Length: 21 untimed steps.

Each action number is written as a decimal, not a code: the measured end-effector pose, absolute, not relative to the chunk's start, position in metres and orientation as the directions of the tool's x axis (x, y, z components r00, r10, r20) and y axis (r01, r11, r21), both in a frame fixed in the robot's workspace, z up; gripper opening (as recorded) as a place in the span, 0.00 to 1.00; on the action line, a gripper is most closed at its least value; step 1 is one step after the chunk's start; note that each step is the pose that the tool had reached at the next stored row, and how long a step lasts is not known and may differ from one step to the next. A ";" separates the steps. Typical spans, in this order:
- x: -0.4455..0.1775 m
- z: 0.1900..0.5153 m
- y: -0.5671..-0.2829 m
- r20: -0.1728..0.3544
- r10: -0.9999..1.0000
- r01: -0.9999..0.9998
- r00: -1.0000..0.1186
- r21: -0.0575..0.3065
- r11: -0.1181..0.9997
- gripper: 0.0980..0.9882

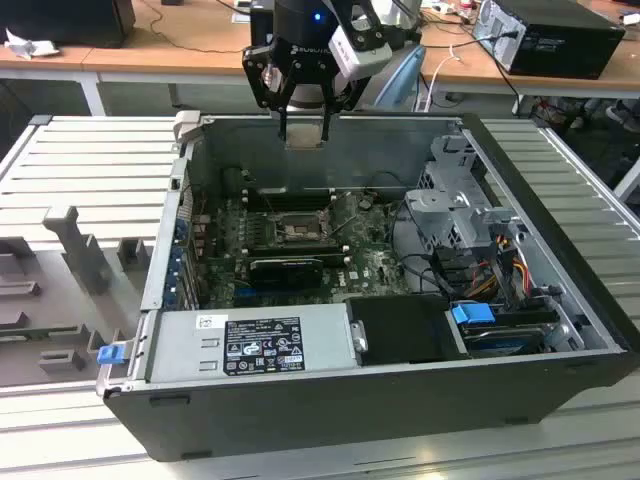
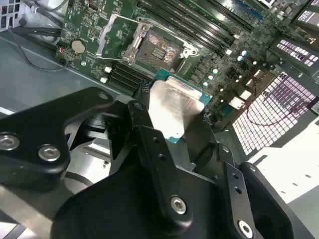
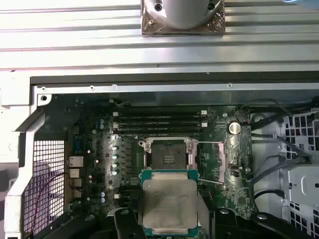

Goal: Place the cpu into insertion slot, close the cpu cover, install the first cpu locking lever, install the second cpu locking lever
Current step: 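Place the cpu into insertion slot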

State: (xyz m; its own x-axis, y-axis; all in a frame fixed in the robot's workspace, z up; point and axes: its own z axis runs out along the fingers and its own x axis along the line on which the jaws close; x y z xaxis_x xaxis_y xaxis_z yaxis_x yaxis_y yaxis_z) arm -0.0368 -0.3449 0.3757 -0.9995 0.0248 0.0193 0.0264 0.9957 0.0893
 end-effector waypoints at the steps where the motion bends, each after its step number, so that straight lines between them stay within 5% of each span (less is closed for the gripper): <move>1: -0.037 0.376 -0.345 0.019 0.034 0.036 -0.999 0.089 0.995 0.48; 21: -0.037 0.376 -0.345 0.019 0.260 0.261 -0.965 0.089 0.961 0.48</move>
State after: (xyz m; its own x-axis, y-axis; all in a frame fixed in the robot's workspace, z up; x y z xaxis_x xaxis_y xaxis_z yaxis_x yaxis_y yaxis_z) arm -0.0368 -0.3449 0.3756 -0.9654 0.2601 0.0194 0.2608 0.9613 0.0893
